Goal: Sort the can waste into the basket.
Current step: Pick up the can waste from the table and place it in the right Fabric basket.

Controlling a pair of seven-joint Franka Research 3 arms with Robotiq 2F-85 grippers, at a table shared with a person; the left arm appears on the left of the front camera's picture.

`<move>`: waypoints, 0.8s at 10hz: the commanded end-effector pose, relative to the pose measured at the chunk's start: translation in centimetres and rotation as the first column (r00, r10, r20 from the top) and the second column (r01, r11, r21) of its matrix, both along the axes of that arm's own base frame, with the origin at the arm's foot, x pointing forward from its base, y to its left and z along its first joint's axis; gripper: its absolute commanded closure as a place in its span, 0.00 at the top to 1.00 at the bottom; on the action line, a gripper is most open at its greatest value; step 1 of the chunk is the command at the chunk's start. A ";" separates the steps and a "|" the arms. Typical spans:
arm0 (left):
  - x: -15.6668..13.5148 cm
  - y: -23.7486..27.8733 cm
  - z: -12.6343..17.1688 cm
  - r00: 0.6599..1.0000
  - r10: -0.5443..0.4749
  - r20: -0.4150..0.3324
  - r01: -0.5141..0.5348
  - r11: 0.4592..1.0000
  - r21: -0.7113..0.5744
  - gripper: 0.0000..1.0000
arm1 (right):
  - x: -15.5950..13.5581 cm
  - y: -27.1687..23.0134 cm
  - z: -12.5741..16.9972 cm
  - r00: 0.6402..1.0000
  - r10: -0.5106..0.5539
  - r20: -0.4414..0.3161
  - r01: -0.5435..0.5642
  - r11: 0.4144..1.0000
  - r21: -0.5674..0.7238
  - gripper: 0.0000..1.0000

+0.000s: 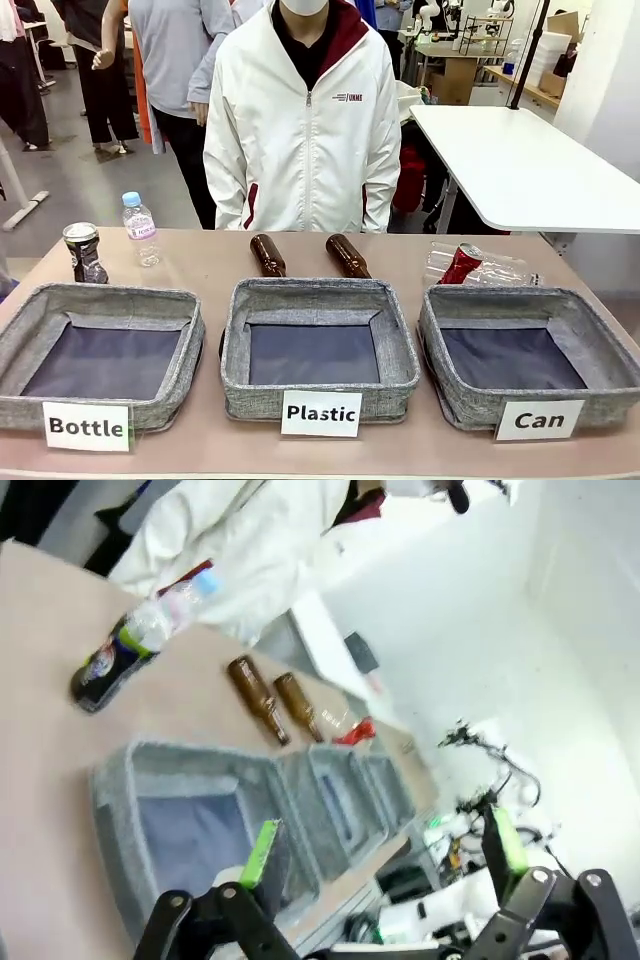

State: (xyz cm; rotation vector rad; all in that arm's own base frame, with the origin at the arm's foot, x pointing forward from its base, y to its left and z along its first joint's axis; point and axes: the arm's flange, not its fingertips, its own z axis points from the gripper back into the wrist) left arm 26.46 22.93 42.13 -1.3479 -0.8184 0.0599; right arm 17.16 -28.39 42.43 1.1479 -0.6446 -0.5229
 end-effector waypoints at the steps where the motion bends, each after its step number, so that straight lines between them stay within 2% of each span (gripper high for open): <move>1: 2.0 -4.5 -0.9 1.000 -0.013 0.012 0.013 0.999 -0.036 1.00 | 1.7 3.8 -4.5 0.999 0.039 0.008 -0.039 0.996 0.083 1.00; 2: 2.2 -4.1 -1.3 1.000 -0.004 0.003 0.004 0.998 -0.069 1.00 | 1.6 3.9 -4.8 0.999 0.040 0.002 -0.040 0.995 0.091 1.00; 3: 4.1 -3.6 -0.2 1.000 -0.014 -0.003 0.014 0.998 -0.065 1.00 | 1.7 4.4 -5.1 1.000 0.025 0.017 -0.026 0.995 0.093 1.00; 4: 5.1 -3.7 -1.4 0.999 -0.023 -0.027 0.021 0.997 -0.073 1.00 | 1.6 4.1 -5.1 1.000 0.017 0.012 -0.018 0.997 0.076 1.00; 5: 3.8 -3.8 -1.4 0.999 -0.004 -0.036 0.002 0.998 -0.066 1.00 | 1.8 4.4 -5.0 0.999 0.032 0.007 -0.032 0.997 0.069 1.00; 6: 4.0 -3.9 -1.9 0.999 -0.009 -0.052 0.006 0.999 -0.053 1.00 | 2.2 4.4 -4.9 1.000 0.027 0.003 -0.027 0.998 0.056 1.00; 7: 4.5 -3.8 -1.7 0.995 0.017 -0.098 -0.019 1.000 -0.013 1.00 | 3.0 0.6 -4.9 0.999 0.032 -0.015 -0.030 0.995 0.098 1.00; 8: 4.8 -3.7 -2.5 0.997 -0.018 -0.070 0.012 0.996 -0.086 1.00 | 3.0 0.6 -4.9 0.999 0.032 -0.015 -0.030 0.995 0.098 1.00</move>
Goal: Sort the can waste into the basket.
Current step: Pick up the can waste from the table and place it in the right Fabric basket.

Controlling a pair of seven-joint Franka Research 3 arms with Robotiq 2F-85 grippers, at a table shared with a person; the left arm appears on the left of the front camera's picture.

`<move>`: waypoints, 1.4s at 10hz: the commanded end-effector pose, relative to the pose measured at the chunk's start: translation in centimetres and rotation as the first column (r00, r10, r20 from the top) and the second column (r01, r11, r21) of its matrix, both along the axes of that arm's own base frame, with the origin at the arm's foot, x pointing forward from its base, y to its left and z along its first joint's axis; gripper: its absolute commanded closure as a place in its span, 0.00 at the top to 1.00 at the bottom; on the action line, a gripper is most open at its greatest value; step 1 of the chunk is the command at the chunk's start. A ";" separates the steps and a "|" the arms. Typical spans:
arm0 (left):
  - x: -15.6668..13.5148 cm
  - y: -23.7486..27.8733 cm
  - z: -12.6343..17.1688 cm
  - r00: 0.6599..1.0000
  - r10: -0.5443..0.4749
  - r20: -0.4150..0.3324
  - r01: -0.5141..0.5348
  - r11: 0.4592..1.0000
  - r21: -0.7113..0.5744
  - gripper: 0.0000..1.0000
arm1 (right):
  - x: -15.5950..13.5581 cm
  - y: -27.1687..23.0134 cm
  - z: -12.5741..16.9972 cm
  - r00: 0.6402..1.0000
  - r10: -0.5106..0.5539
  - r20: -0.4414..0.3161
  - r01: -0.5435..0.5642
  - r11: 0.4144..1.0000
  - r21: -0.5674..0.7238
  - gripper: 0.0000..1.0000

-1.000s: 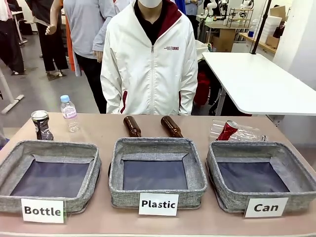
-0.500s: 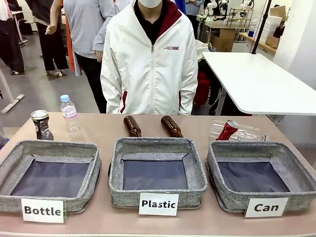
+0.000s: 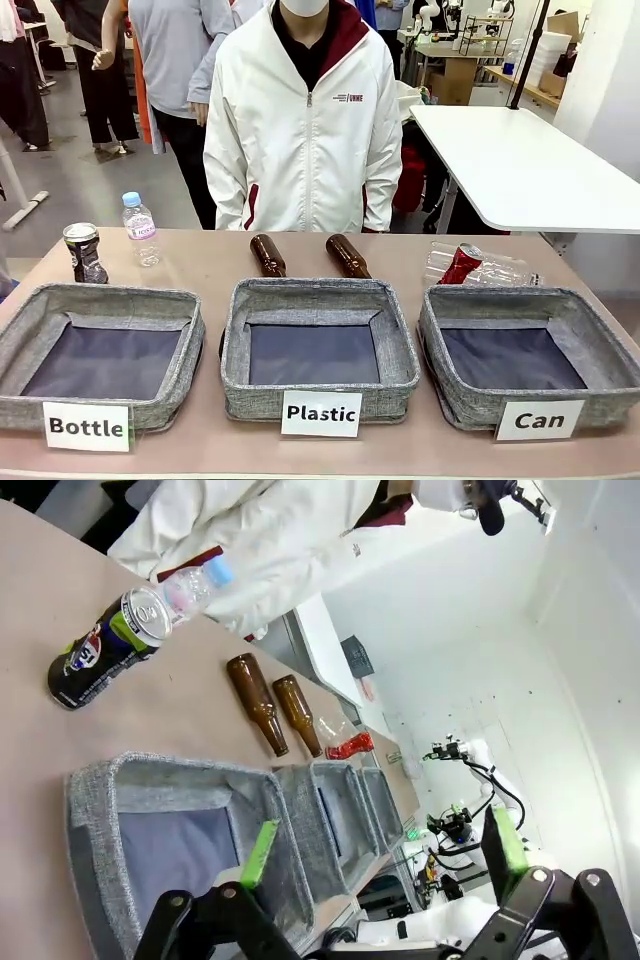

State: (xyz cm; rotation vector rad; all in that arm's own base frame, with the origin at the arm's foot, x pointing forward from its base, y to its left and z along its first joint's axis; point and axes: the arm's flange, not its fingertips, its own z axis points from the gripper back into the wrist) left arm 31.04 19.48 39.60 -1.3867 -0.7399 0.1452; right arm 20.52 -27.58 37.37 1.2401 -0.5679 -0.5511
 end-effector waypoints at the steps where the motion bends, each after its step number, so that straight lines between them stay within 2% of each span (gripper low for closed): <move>1: 0.2 -0.3 0.0 1.000 -0.011 0.025 0.012 0.999 -0.031 1.00 | -0.4 -0.2 0.1 1.000 -0.006 0.022 0.006 1.000 -0.003 1.00; 3: 0.2 -0.3 0.0 1.000 -0.011 0.025 0.012 0.999 -0.031 1.00 | -0.4 -0.2 0.1 1.000 -0.006 0.022 0.006 1.000 -0.003 1.00; 4: 0.2 -0.3 0.0 1.000 -0.011 0.025 0.012 0.999 -0.031 1.00 | -0.5 -0.2 -0.3 1.000 -0.005 -0.008 0.005 1.000 0.012 1.00; 5: 0.2 -0.3 0.0 1.000 -0.011 0.025 0.012 0.999 -0.031 1.00 | 1.7 1.8 1.1 0.991 0.127 -0.038 -0.131 0.984 -0.119 1.00; 6: 0.2 -0.3 0.0 1.000 -0.011 0.025 0.012 0.999 -0.031 1.00 | 4.9 3.8 2.8 0.975 0.216 -0.049 -0.220 0.931 -0.290 1.00; 7: 0.2 -0.3 0.0 1.000 -0.011 0.025 0.012 0.999 -0.031 1.00 | 8.7 5.8 4.3 0.943 0.331 -0.042 -0.311 0.826 -0.469 1.00; 8: 0.2 -0.3 0.0 1.000 -0.011 0.025 0.012 0.999 -0.031 1.00 | 11.9 7.5 4.9 0.921 0.383 -0.076 -0.355 0.741 -0.570 1.00; 9: 0.2 -0.3 0.0 1.000 -0.011 0.025 0.012 0.999 -0.031 1.00 | 15.0 9.6 4.8 0.889 0.446 -0.099 -0.403 0.662 -0.632 1.00; 10: 0.2 -0.3 0.0 1.000 -0.011 0.025 0.012 0.999 -0.031 1.00 | 17.7 11.2 4.6 0.870 0.483 -0.099 -0.421 0.622 -0.660 1.00; 11: 0.2 -0.3 0.0 1.000 -0.011 0.025 0.012 0.999 -0.031 1.00 | 18.8 12.1 4.9 0.860 0.505 -0.068 -0.410 0.607 -0.680 1.00; 12: 0.2 -0.3 0.0 1.000 -0.011 0.025 0.012 0.999 -0.031 1.00 | 17.7 11.4 5.4 0.854 0.519 -0.026 -0.390 0.607 -0.692 1.00; 14: 0.2 -0.3 0.0 1.000 -0.011 0.025 0.012 0.999 -0.031 1.00 | 10.9 7.6 5.9 0.818 0.573 0.057 -0.362 0.589 -0.722 1.00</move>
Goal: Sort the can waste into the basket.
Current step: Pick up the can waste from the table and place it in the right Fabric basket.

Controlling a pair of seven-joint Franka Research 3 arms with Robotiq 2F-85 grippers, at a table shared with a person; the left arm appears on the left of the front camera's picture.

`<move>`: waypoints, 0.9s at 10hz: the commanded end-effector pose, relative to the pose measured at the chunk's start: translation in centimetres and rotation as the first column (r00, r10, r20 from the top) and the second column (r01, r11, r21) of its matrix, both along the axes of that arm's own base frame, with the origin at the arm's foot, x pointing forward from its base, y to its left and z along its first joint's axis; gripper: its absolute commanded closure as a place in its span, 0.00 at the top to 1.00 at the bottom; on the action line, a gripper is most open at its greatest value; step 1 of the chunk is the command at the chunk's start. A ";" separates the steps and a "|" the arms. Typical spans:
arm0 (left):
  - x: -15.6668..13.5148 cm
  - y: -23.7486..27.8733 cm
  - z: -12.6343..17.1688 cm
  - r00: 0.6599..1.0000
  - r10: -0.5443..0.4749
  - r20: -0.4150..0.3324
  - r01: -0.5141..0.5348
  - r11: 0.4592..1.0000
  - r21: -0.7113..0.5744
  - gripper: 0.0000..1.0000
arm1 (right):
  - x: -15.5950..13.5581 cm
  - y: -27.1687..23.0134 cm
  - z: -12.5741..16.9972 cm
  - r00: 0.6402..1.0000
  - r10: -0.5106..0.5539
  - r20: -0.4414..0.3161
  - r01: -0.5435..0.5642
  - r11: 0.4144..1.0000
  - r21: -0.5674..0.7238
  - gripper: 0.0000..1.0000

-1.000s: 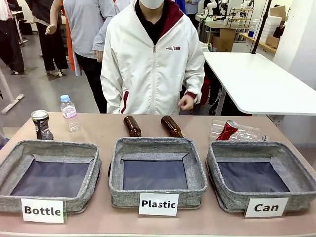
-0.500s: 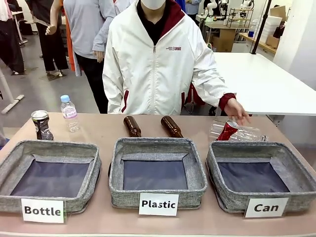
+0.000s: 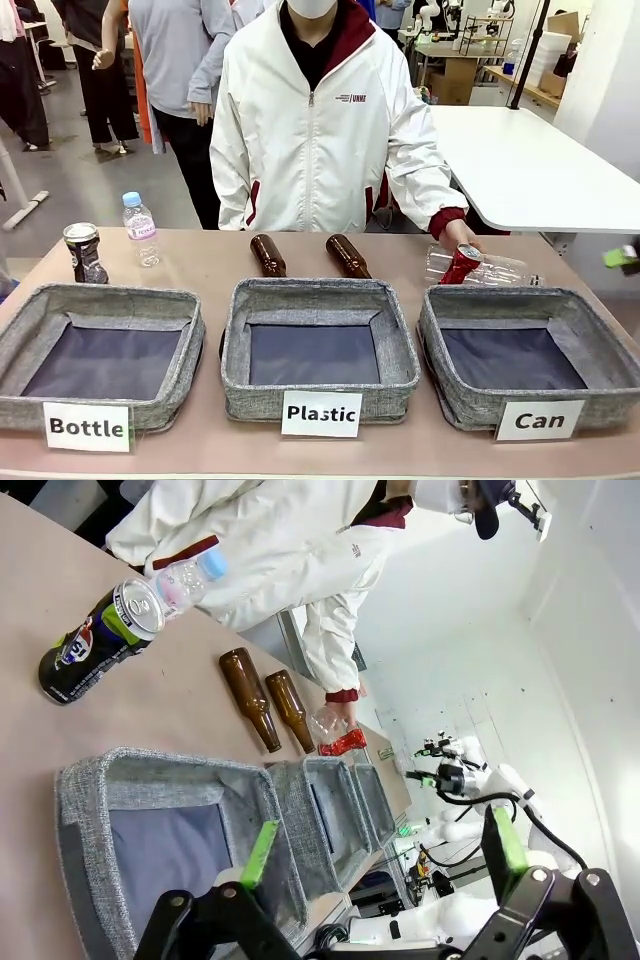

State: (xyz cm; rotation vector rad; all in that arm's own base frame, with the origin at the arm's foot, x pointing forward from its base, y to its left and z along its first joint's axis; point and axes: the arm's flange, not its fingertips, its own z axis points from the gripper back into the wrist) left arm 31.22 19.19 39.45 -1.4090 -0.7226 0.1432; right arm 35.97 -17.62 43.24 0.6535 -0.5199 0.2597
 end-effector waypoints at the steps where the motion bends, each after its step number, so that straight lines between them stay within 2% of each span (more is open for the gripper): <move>1: 0.0 0.0 0.2 1.000 0.006 0.031 -0.006 1.000 -0.014 1.00 | -8.7 -4.0 -0.4 0.994 0.058 0.096 -0.062 0.997 0.035 1.00; 2: 0.0 0.0 0.2 1.000 0.006 0.031 -0.006 1.000 -0.014 1.00 | -12.8 -5.4 -1.3 0.990 0.018 0.137 -0.027 0.998 0.064 1.00; 3: 0.0 0.0 0.2 1.000 0.006 0.031 -0.006 1.000 -0.014 1.00 | -15.3 -6.2 -2.4 0.982 -0.046 0.185 0.027 0.994 0.104 1.00; 5: 0.0 0.0 0.2 1.000 0.006 0.031 -0.006 1.000 -0.014 1.00 | -18.0 -7.1 -4.0 0.954 -0.137 0.265 0.101 0.984 0.146 1.00; 7: 0.0 0.0 0.2 1.000 0.006 0.031 -0.006 1.000 -0.014 1.00 | -18.4 -6.7 -4.6 0.933 -0.141 0.333 0.100 0.986 0.137 1.00; 9: 0.0 0.0 0.2 1.000 0.006 0.031 -0.006 1.000 -0.014 1.00 | -16.2 -5.8 -3.8 0.936 -0.095 0.339 0.065 0.993 0.099 1.00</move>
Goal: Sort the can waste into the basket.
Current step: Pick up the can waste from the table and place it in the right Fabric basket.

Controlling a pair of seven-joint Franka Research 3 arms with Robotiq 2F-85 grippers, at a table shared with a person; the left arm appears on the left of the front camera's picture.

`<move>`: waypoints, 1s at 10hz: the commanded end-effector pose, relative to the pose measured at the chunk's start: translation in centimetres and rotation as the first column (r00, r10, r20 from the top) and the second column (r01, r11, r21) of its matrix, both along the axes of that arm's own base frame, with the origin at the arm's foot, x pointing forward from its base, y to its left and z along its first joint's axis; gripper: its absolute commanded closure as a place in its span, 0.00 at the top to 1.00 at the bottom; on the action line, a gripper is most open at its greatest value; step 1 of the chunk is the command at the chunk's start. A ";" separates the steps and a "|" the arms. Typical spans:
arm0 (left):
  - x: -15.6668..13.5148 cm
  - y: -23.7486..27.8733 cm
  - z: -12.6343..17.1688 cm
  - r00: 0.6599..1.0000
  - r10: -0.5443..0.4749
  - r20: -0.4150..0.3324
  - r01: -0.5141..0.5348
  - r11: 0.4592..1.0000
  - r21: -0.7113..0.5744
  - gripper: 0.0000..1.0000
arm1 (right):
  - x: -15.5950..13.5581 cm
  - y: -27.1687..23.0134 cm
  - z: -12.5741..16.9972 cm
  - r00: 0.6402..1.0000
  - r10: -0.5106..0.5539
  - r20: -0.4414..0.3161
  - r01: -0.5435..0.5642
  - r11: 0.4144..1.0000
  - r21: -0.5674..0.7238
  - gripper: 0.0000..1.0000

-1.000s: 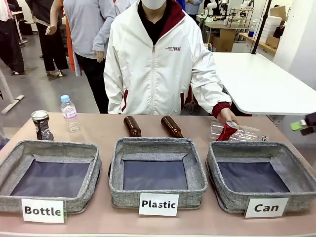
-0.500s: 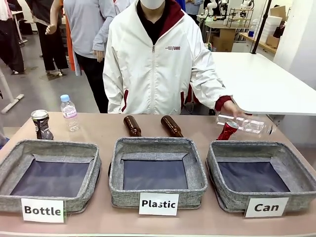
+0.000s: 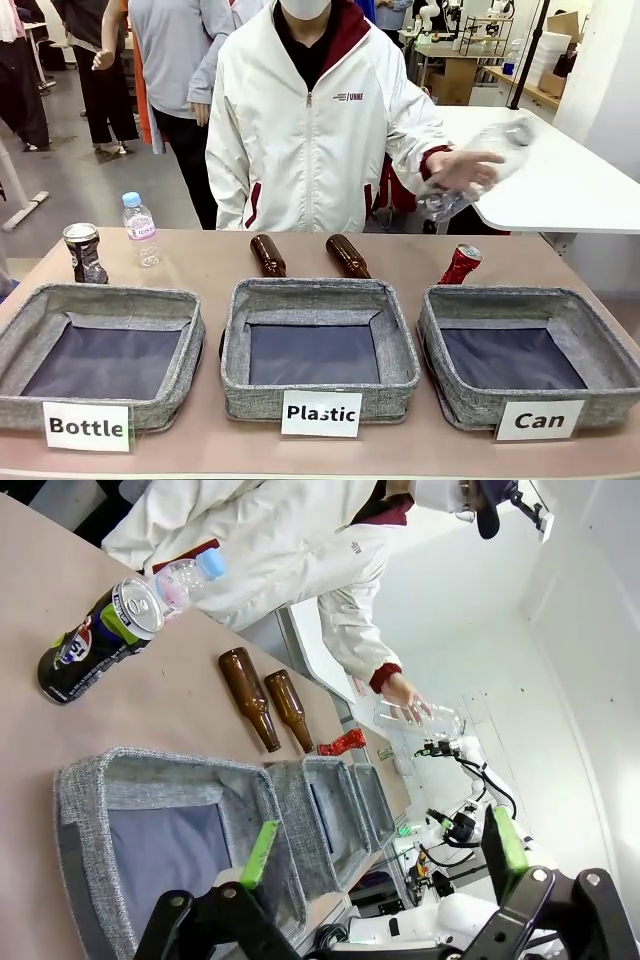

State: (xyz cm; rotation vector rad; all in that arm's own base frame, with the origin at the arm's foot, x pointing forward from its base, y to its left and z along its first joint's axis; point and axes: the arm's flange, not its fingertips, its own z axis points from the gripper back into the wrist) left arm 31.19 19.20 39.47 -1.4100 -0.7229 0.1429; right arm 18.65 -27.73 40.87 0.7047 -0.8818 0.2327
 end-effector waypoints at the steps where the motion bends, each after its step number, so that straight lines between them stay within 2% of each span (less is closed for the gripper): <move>1: 0.1 0.0 0.2 1.000 0.006 0.030 -0.006 1.000 -0.013 1.00 | 4.3 5.8 -0.7 0.998 0.045 0.045 -0.040 0.994 -0.105 1.00; 2: 0.1 0.0 0.2 1.000 0.006 0.030 -0.006 1.000 -0.013 1.00 | 8.3 7.2 -0.1 0.993 0.089 0.079 -0.074 0.981 -0.177 1.00; 4: 0.1 0.0 0.2 1.000 0.006 0.030 -0.006 1.000 -0.013 1.00 | 16.9 10.1 0.6 0.974 0.214 0.068 -0.189 0.944 -0.272 1.00; 5: 0.1 0.0 0.2 1.000 0.006 0.030 -0.006 1.000 -0.013 1.00 | 20.8 11.8 0.7 0.954 0.289 0.073 -0.261 0.927 -0.270 1.00; 6: 0.1 0.0 0.2 1.000 0.006 0.030 -0.006 1.000 -0.013 1.00 | 24.4 13.4 0.3 0.938 0.345 0.046 -0.320 0.908 -0.270 1.00; 7: 0.1 0.0 0.2 1.000 0.006 0.030 -0.006 1.000 -0.013 1.00 | 27.4 14.6 -0.6 0.922 0.386 -0.018 -0.379 0.893 -0.241 1.00; 8: 0.1 0.0 0.2 1.000 0.006 0.030 -0.006 1.000 -0.013 1.00 | 28.4 15.1 -0.9 0.921 0.387 -0.035 -0.387 0.905 -0.176 1.00; 9: 0.1 0.0 0.2 1.000 0.006 0.030 -0.006 1.000 -0.013 1.00 | 24.1 17.1 0.4 0.936 0.352 -0.007 -0.343 0.905 -0.252 1.00; 10: 0.1 0.0 0.2 1.000 0.006 0.030 -0.006 1.000 -0.013 1.00 | 24.1 17.1 0.4 0.936 0.352 -0.007 -0.343 0.905 -0.252 1.00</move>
